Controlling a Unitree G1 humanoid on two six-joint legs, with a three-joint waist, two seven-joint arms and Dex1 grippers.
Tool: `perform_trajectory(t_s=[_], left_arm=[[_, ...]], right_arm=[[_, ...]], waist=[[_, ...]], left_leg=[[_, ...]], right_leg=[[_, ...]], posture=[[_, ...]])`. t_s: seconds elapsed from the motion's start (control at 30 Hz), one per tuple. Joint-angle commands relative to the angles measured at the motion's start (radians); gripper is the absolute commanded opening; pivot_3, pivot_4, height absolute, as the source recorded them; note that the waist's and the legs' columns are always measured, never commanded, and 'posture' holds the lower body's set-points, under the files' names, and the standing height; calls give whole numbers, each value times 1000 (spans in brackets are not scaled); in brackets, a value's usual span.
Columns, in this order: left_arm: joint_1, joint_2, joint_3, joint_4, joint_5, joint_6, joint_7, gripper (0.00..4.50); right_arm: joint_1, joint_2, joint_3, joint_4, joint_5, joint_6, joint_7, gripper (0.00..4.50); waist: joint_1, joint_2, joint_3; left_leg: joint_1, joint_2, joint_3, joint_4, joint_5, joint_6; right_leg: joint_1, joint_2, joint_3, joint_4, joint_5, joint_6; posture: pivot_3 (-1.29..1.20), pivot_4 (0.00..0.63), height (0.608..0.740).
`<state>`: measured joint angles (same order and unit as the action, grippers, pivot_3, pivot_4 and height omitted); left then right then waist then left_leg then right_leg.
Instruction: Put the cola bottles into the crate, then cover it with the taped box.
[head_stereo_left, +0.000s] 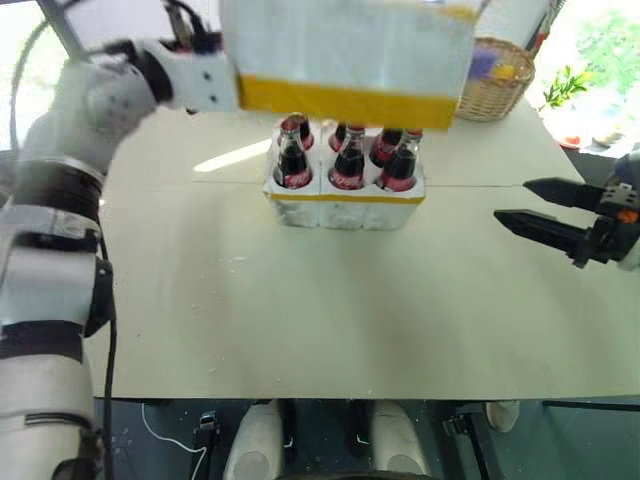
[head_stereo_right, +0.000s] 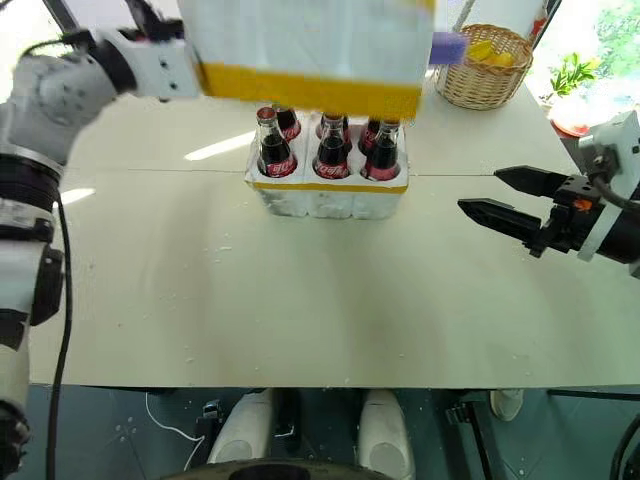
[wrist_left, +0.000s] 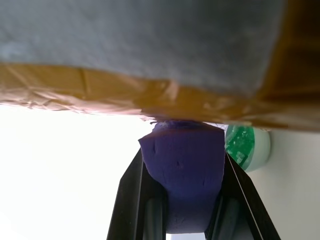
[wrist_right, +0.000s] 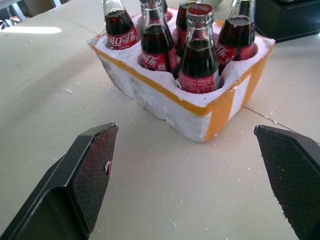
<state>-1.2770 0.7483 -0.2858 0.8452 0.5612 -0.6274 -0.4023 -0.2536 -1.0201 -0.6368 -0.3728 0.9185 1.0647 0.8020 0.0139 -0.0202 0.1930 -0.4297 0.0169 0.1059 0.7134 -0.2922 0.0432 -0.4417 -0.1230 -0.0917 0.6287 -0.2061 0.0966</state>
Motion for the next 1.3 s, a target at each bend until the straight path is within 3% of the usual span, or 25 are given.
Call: perform_trajectory(t_s=[0.03, 0.17, 0.43, 0.5, 0.63, 0.67, 0.8, 0.9, 0.93, 0.97, 1.0, 1.07, 1.13, 1.3], left_arm=[[45, 15, -53, -104, 121, -27, 108, 291], [91, 42, -121, -161, 284, 60, 191, 291], [250, 55, -59, -332, 198, 82, 170, 4204], [291, 65, -40, -374, 169, 89, 147, 4204], [500, 189, 73, -540, 77, 60, 130, 4204], [555, 210, 124, -554, -7, 76, 97, 4204], [724, 225, 306, -606, -482, 308, -220, 4204], [785, 257, 457, -720, -986, 807, -567, 4204], [784, 268, 492, -744, -1084, 922, -623, 4204], [763, 325, 511, -736, -1187, 1108, -714, 4204], [746, 376, 531, -723, -1250, 1179, -819, 4204], [685, 469, 520, -676, -1329, 1360, -953, 4204], [612, 519, 490, -640, -1350, 1422, -1052, 4204], [454, 527, 387, -541, -1218, 1365, -1116, 4204]], right_arm=[[4, 13, -34, -34, 25, -13, -32, 4500], [0, 26, -22, -36, 36, -20, -57, 4500], [-26, 44, 18, -24, 49, -38, -92, 4500], [-26, 43, 25, -20, 48, -44, -95, 4500], [-7, 37, 24, -14, 47, -45, -89, 4500], [10, 30, 22, -12, 35, -49, -79, 4500], [60, -11, 24, 25, -18, -89, -21, 4500], [37, -67, 69, 98, -59, -129, 55, 4500], [27, -80, 82, 116, -65, -138, 75, 4500], [1, -100, 107, 141, -65, -148, 113, 4500], [-33, -120, 139, 165, -65, -159, 154, 4500], [-105, -149, 200, 212, -69, -174, 224, 4500], [-185, -168, 269, 255, -87, -194, 286, 4500], [-385, -152, 405, 347, -135, -220, 372, 4500]], waist=[[-2, 0, 0], [-1, 0, 0], [-1, 0, 0], [-1, 0, 0], [-8, 1, 0], [-10, 1, 0], [-1, 1, 0], [-1, 2, 0], [-1, 2, 0], [-3, 1, 0], [-5, 2, 0], [-9, 3, 1], [-11, 4, 1], [-8, 8, 0]], left_leg=[[0, 0, 0, 0, 0, 0], [0, 0, 0, 0, 0, 0], [0, 0, 0, 0, -2, 4], [0, 1, 0, 1, -1, 2], [1, 1, 0, 0, -1, 1], [1, 1, 0, 0, -1, 1], [1, 2, 0, 1, 0, 1], [1, 1, 0, 2, 0, 0], [1, 1, 0, 2, 0, 0], [1, 1, -1, 3, 0, 0], [1, 1, -1, 3, 0, 0], [2, 1, -1, 2, 0, 0], [2, 1, -1, 2, 0, 0], [3, 0, 0, 1, 0, 0]], right_leg=[[0, 0, 0, 0, 0, 0], [0, 0, 0, 0, 0, 0], [0, 0, 0, 0, 0, 0], [0, 0, 1, 0, 0, 0], [0, 0, 1, 0, 0, 0], [0, 0, 1, 0, 0, 0], [0, 0, 1, 1, 0, 0], [1, -1, 1, 0, 0, 0], [2, -1, 1, 0, 0, 0], [2, -1, 1, 0, 0, 0], [2, -1, 1, 0, 0, 0], [2, 0, 1, 0, -1, 0], [2, 2, 1, 0, -1, 1], [2, 2, 2, 0, -2, 1]], posture=[[0, 150, 740], [0, 150, 740], [0, 150, 740], [0, 150, 740], [0, 150, 740], [0, 150, 740], [0, 150, 740], [0, 150, 740], [0, 150, 740], [0, 150, 740], [0, 150, 740], [0, 150, 740], [0, 150, 740], [0, 150, 740]])
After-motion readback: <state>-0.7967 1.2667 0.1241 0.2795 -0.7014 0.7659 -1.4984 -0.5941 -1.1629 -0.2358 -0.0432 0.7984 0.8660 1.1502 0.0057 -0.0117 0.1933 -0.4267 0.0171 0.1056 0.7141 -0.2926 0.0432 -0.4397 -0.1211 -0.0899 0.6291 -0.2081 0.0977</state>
